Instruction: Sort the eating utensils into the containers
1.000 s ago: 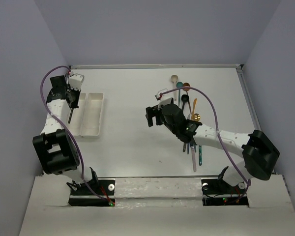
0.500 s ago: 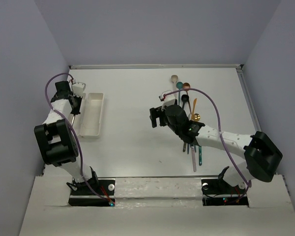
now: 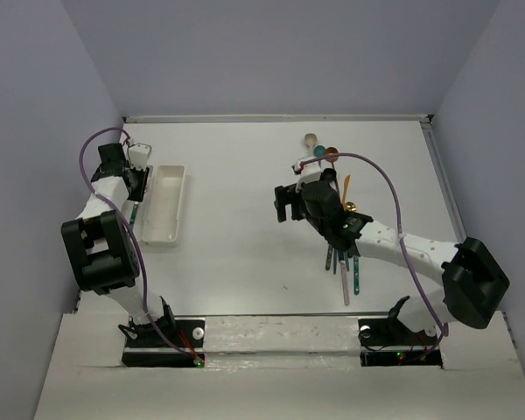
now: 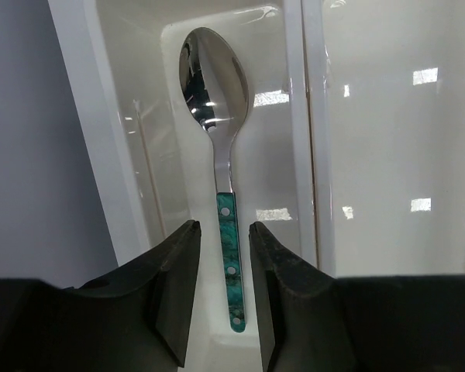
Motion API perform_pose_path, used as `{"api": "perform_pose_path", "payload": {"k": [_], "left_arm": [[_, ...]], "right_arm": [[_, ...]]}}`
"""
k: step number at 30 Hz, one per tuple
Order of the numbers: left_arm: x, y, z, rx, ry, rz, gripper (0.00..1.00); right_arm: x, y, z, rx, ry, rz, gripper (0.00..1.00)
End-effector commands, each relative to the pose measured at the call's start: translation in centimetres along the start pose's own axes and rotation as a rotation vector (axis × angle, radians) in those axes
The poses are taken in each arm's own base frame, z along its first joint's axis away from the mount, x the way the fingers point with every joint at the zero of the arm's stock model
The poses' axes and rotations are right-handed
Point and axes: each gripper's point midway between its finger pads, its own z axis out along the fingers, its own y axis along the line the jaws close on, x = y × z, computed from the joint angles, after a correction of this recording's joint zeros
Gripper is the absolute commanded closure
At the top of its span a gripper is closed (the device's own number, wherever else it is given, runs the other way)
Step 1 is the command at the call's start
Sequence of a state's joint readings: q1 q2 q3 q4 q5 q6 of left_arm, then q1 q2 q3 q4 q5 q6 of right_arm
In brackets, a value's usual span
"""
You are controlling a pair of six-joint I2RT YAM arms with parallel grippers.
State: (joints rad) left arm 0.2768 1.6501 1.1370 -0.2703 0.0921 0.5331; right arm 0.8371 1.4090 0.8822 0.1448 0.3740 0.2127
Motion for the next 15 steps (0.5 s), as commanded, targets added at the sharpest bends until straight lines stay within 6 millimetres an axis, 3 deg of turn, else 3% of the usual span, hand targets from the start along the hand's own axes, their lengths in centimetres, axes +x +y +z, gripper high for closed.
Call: {"api": "perform_pose_path", "payload": {"k": [1,2,5,6,7,10,12,15], "left_arm": [[-1.1,0.8,-0.7,-0.028,-0.044,0.004,0.55],[-1.6,1.0,-1.0,-0.030,-0.060,0.002,0.55],[-3.5,1.3,-2.7,-0.033,-0.127,-0.006,0.53],[-4.3,1.3,-3.6,-0.030,-0.161,-0.006,0.51],[-4.7,1.3,-4.2,-0.027,-0.179,-0.006,0.50],[-5.9,0.9,-5.9,-0.010,-0.242,0.000,0.48],[-5.7,0.3,-6.4,0.010,-0.261,0.007,0.47],[-5.7,-0.6,-7.7,0.031,-0.309,0.032,0.44]], "right_arm": [[-2.8,-3.1,-0.5,0.071,-0.028,0.069,0.10],[-3.3,-4.9,-0.6,0.107,-0.029,0.086,0.12],[-3.7,-7.7,-0.6,0.146,-0.011,0.133,0.20],[-3.5,-9.9,-0.7,0.195,0.007,0.161,0.30],[-3.5,-10.9,-0.7,0.218,0.014,0.176,0.35],[-2.1,-14.5,-1.3,0.317,0.076,0.229,0.37],[-1.1,-15.9,-1.8,0.352,0.113,0.259,0.35],[1.7,-17.1,-2.7,0.410,0.219,0.265,0.39]]}}
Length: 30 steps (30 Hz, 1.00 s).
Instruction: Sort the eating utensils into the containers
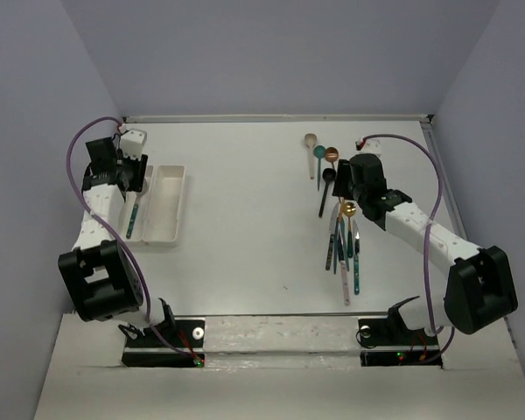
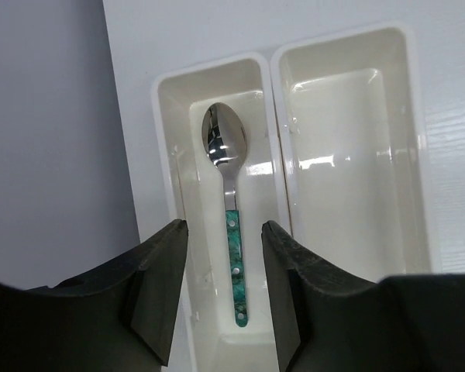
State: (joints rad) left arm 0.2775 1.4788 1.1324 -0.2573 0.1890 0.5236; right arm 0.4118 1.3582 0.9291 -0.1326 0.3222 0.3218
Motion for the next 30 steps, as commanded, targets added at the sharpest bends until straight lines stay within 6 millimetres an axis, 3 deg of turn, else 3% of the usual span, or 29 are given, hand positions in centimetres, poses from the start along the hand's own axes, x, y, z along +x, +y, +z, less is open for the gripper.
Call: {"api": "perform_pose_path", "payload": {"k": [1,9,13,24,30], "left_arm": [[-1.1,-1.3,-2.2,0.044,-0.105,0.024,0.44],[-2.9,-2.5,-4.0,0.090,-0.220,0.054,0.40],[-3.4,-3.4,-4.4,0.134,-0.258,0.064,0.39],[-3.0,-4.3,-4.5,0.168,-0.276,0.088,0.36],[-3.0,-4.6,-4.1,0.189,-0.277,0.075,0.36]], "right_arm": [[3.0,-1.9,-1.4,0.079,0.153,0.008,0.40],[10.1,-5.1,-4.4,0.190,0.372,0.042,0.48],[12.7,-3.5,-5.3,0.079,0.464,0.069,0.49],[14.2,-4.3,-2.6,0.169,0.492,0.044,0.63],[14.6,-4.8,-2.2,0.197,0.507,0.027,0.69]]}}
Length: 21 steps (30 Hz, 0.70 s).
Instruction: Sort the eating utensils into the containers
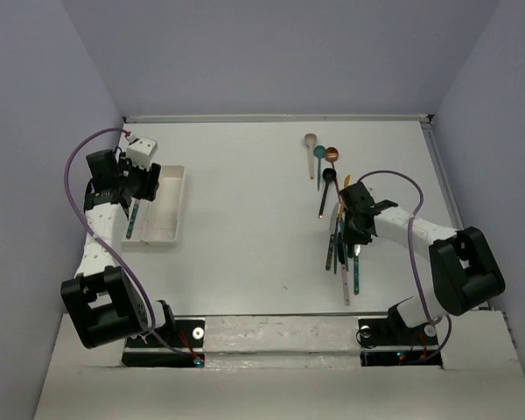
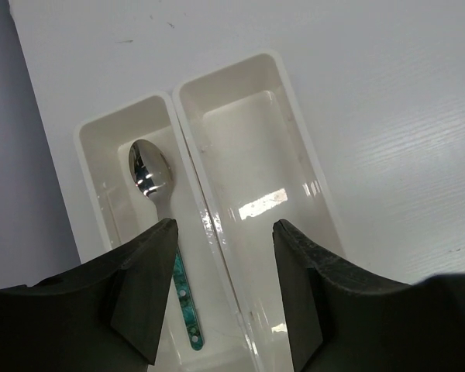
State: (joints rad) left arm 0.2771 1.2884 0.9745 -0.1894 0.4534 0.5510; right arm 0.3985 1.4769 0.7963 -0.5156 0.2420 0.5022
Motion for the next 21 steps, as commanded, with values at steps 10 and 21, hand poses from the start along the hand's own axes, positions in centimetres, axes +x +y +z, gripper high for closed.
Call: {"api": "perform_pose_path", "payload": {"k": [10,21], "left_arm": [[-1.1,0.4,-0.5,-0.020,-0.062,0.046,0.35],[-1.6,0.1,-1.7,-0.032,-0.088,0.058,0.34]], "right_arm": [[-1.7,1.0,0.8,0.011,0.002,-0.015,0.74],[-1.9,0.5,1.3,0.066,0.020,-0.021,1.00]]}}
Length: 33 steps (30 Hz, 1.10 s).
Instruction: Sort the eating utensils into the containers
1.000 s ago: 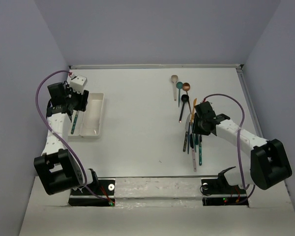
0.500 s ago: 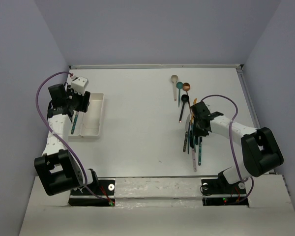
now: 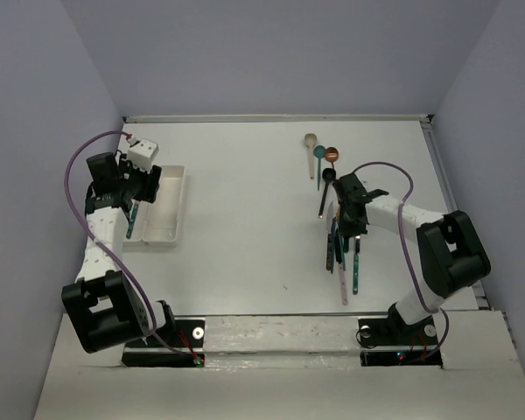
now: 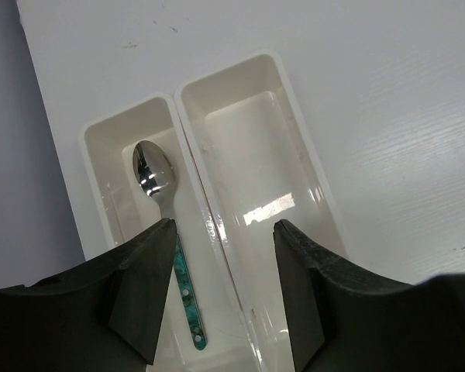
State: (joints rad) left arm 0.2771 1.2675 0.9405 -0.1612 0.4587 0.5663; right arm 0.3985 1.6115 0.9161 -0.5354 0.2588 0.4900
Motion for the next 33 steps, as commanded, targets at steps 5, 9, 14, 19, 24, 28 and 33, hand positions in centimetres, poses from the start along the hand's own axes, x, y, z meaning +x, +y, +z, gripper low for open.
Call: {"api": "perform_pose_path", "payload": {"k": [5,9,14,19,24,28,33], "left_arm": [[-2.3,-0.3,-2.4,-0.016,-0.087,0.042,0.33],[-3.5,-1.0,-3.6,0.018,-0.101,0.049,0.33],[-6.2,-2.6,-5.7,0.078,-0.148,0.062,0.33],[-9.9,-6.1,-7.9,0.190,-0.227,0.060,0.33],[-13.1,-11.0,-9.4,0.326,-0.299,0.069,0.30],[-14.3,-13.4,-9.8,0.439,-0.343,0.005,0.27],[-13.7,-14.5,-8.9,0.504,-0.347,-0.016,0.27]], "right_arm": [[-3.8,-0.5,-3.4,-0.005,-0.167,0.011,1.00],[-9.7,-0.5,-10.0,-0.080,-0.434,0.006,1.00],[-15.6,4.7,-21.7,-0.370,-0.864,-0.071,1.00],[-16.7,14.1,-28.9,-0.581,-1.135,-0.182,1.00],[-14.2,24.3,-33.3,-0.855,-1.246,-0.237,1.00],[-11.6,30.9,-34.8,-1.007,-1.268,-0.288,1.00],[-11.4,34.3,-36.3,-1.116,-1.229,-0.287,1.00]]}}
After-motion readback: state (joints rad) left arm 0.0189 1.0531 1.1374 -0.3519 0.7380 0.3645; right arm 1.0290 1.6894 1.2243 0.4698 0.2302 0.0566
